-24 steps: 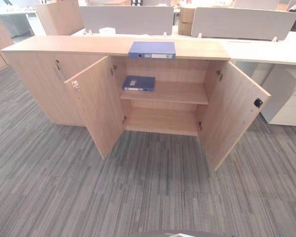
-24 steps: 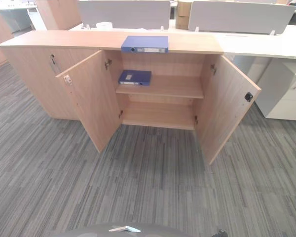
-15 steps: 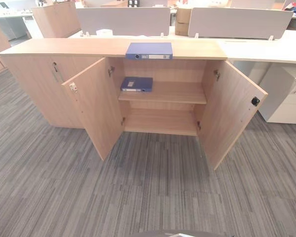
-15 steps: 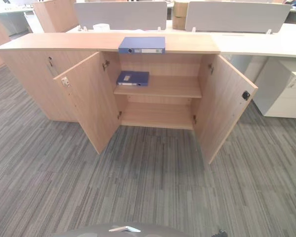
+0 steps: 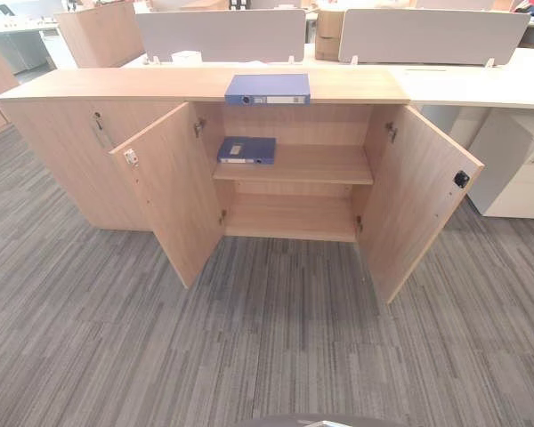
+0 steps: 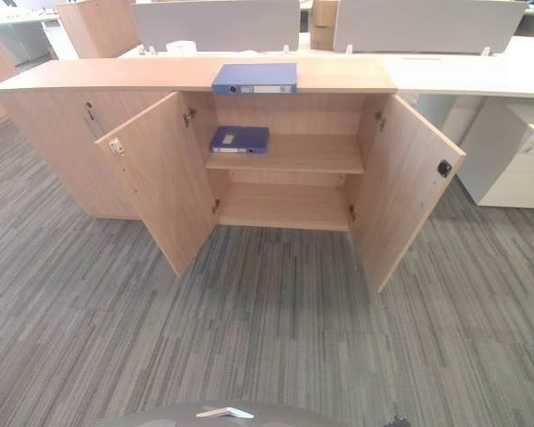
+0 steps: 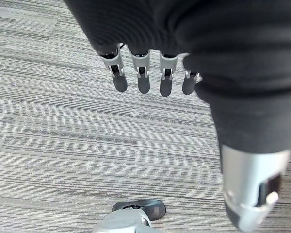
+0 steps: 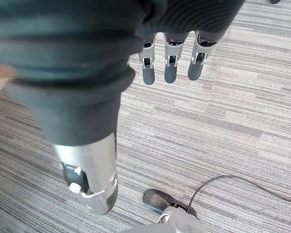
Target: Put the empty folder in the office cabinet
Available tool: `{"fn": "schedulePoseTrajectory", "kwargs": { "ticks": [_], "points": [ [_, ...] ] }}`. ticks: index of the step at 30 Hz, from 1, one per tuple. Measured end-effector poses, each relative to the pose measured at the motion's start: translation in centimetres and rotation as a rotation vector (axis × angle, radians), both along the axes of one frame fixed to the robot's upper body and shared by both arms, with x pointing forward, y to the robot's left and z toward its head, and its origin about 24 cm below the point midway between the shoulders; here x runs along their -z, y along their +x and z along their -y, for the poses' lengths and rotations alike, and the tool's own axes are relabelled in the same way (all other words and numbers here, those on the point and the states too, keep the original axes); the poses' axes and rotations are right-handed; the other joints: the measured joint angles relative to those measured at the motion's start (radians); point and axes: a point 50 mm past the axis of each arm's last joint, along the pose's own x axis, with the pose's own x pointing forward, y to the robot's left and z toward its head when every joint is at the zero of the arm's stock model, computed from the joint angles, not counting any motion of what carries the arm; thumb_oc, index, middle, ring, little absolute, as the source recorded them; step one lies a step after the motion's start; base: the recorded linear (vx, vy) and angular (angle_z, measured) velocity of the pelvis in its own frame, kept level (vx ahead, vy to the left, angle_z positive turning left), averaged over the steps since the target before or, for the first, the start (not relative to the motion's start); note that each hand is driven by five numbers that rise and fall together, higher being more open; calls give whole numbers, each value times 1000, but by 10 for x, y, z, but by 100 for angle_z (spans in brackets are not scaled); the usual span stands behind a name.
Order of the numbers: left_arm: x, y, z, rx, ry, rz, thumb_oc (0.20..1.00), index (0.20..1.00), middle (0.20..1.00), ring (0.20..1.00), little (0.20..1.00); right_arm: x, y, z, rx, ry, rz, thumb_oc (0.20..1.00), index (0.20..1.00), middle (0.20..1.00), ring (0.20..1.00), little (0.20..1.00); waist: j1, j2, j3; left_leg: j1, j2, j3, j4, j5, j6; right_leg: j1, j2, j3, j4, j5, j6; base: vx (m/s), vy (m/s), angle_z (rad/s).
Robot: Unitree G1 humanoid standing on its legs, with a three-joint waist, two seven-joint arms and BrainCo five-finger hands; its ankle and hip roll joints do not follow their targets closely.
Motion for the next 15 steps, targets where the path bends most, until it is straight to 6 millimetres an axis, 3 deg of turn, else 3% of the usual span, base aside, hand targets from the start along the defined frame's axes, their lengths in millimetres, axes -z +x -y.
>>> {"fn": "schedulePoseTrajectory", "kwargs": {
  "ticks": [15],
  "points": [
    [0,0,0,-2,-6,-1,1000,1000,1000,1000,1000,0,2,0,-2,0,3,1000,1000,1000,1000,1000,1,-2,15,-3,2,-1,0,-1,-2,0,2,1,-2,0,0,2,-6,0]
  ]
}}
